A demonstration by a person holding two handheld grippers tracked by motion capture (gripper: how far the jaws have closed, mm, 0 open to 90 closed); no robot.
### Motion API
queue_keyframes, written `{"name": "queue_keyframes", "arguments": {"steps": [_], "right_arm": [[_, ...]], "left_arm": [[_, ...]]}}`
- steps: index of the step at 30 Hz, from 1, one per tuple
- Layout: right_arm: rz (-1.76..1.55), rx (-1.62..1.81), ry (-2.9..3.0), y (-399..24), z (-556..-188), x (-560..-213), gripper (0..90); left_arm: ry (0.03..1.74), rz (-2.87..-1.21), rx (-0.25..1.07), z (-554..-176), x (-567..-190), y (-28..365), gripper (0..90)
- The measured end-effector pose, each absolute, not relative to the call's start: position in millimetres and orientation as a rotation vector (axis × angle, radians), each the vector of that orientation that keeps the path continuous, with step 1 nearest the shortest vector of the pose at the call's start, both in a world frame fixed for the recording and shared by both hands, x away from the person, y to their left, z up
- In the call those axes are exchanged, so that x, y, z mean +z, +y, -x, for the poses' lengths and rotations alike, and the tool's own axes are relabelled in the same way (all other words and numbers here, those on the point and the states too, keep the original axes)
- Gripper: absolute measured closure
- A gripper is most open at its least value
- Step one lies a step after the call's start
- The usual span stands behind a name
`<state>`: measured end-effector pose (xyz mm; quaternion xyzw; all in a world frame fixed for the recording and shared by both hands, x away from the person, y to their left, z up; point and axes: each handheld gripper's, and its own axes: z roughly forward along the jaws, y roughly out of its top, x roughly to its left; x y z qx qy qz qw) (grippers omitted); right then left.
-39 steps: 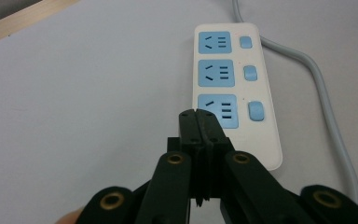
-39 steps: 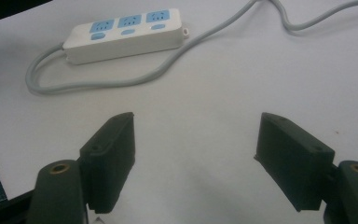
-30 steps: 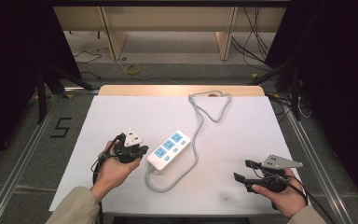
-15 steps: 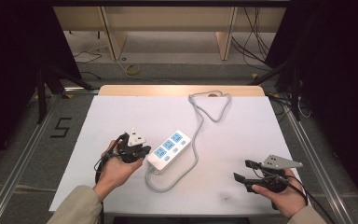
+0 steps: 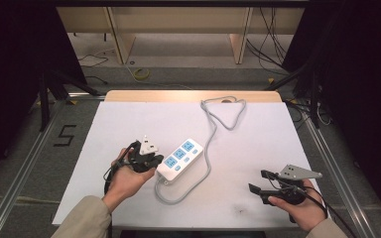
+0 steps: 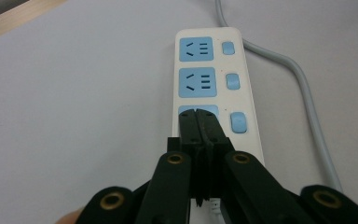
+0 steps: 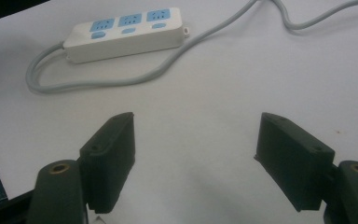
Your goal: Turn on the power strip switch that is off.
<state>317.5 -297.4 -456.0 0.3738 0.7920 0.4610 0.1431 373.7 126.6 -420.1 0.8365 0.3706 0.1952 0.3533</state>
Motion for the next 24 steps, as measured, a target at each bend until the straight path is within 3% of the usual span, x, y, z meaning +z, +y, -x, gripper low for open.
{"name": "queue_keyframes", "arguments": {"steps": [24], "right_arm": [[-1.079,1.332,2.284,-297,-317,-456,28.6]], "left_arm": [[0.939,-2.186,0.488,-378,-422,116,89.9]]}}
